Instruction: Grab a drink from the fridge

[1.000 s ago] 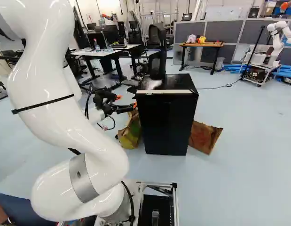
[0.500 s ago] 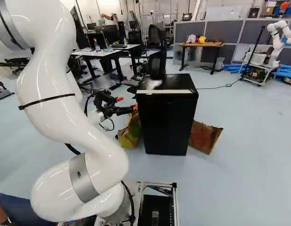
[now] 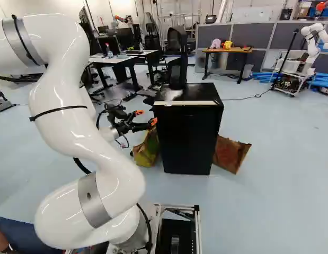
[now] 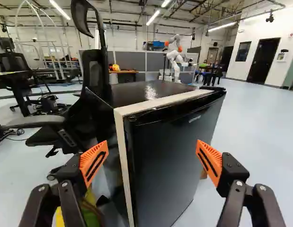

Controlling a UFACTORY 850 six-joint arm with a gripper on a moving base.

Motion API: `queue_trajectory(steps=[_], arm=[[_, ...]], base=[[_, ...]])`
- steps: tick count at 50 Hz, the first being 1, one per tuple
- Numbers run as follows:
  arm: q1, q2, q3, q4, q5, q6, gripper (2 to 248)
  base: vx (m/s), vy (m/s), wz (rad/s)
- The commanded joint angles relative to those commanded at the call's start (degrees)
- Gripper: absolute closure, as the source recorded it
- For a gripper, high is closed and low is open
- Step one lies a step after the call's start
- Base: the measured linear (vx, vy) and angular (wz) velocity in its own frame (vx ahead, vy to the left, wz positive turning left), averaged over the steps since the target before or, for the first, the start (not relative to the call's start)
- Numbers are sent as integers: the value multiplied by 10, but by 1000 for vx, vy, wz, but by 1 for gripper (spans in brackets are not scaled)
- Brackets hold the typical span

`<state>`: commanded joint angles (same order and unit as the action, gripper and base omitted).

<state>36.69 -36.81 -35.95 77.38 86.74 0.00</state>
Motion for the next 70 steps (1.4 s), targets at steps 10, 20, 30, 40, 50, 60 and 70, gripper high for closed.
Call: queue_trajectory(steps=[10, 20, 30, 40, 50, 60, 70], arm=[[-4, -7, -16, 3, 0, 0, 3], [-10, -14, -31, 3, 0, 0, 3], [-16, -20, -44, 3, 0, 0, 3], [-22, -26, -55, 3, 0, 0, 3], [-30, -31, -65, 3, 0, 0, 3], [-38, -35, -75, 3, 0, 0, 3], [-45, -38, -81, 3, 0, 0, 3]], base=[[0, 0, 0], [0, 0, 0], [0, 0, 0], [0, 0, 0], [0, 0, 0], [0, 0, 0], [0, 0, 0]])
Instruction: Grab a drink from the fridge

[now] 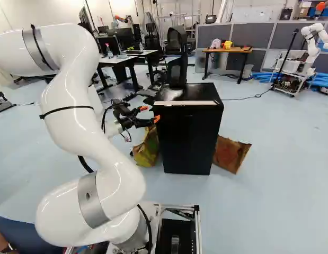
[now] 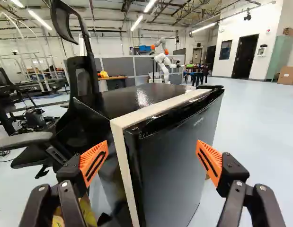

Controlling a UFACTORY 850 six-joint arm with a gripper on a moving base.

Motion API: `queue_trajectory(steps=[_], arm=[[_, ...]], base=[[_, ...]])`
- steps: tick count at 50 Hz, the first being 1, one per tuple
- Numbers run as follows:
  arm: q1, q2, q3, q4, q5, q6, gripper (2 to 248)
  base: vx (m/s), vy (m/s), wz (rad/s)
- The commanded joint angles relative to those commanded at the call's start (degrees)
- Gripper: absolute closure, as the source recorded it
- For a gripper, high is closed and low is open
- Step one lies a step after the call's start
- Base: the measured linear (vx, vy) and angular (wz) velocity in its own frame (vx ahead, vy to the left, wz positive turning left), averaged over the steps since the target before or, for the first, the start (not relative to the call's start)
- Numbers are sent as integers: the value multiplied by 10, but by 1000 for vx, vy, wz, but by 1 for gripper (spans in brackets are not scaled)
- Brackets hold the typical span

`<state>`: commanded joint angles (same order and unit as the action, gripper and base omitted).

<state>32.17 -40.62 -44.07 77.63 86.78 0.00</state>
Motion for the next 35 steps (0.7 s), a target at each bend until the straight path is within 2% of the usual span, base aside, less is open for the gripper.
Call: queue_trajectory(steps=[35], arm=[[-24, -4, -9, 0, 0, 0, 3]], base=[[0, 0, 0]])
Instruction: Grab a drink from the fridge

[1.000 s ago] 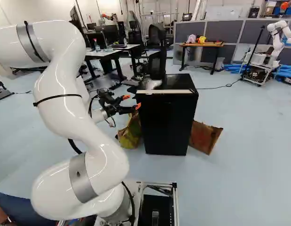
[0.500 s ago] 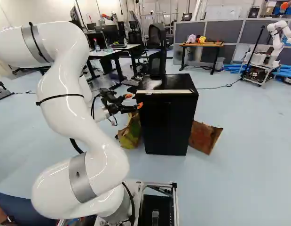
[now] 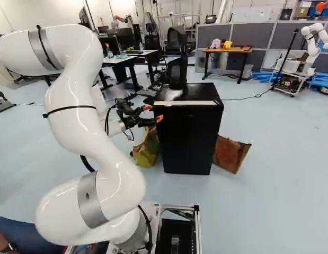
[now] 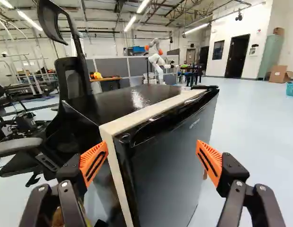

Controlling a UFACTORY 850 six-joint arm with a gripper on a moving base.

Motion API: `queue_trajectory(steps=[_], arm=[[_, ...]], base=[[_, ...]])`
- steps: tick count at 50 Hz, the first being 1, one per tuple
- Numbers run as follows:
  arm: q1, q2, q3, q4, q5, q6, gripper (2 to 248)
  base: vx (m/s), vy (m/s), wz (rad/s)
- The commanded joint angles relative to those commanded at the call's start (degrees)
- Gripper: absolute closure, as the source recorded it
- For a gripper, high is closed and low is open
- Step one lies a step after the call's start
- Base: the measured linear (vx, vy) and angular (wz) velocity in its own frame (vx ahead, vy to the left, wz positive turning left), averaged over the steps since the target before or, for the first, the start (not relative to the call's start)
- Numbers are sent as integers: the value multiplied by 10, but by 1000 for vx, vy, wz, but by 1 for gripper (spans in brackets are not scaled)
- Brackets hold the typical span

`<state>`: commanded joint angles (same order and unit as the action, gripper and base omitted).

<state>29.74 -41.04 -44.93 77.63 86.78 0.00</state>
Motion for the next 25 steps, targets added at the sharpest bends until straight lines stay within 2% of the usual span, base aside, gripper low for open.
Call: queue_trajectory(steps=[25], arm=[[-16, -1, -2, 0, 0, 0, 3]], base=[[0, 0, 0]])
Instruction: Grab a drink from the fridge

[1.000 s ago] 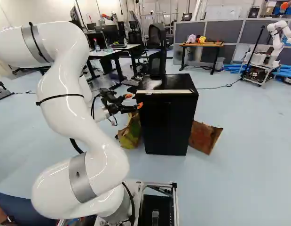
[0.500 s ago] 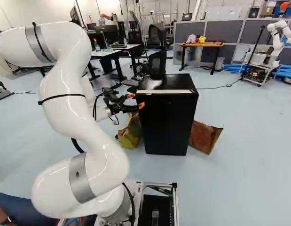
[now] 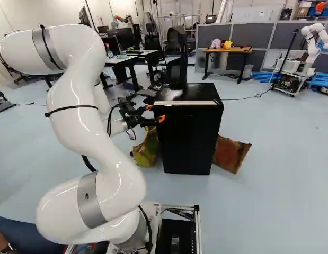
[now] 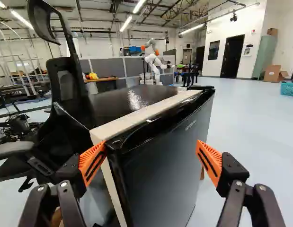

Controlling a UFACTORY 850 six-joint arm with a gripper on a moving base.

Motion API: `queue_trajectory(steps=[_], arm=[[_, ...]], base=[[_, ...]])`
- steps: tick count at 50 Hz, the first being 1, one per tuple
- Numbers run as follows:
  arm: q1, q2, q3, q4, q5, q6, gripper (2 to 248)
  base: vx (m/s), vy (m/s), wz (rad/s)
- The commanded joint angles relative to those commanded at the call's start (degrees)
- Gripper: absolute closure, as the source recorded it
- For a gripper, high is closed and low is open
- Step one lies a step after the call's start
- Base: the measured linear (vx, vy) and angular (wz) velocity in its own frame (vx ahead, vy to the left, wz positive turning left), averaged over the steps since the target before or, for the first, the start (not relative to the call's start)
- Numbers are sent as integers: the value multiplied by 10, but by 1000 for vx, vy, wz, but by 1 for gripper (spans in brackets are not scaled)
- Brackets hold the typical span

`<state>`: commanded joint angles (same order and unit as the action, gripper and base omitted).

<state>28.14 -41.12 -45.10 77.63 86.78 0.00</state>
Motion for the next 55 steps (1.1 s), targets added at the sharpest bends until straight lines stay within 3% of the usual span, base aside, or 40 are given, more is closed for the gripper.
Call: queue_trajectory(steps=[30, 55], arm=[[-14, 0, -1, 0, 0, 0, 3], [-11, 9, 19, 18, 0, 0, 3]], base=[[0, 0, 0], [0, 0, -2]])
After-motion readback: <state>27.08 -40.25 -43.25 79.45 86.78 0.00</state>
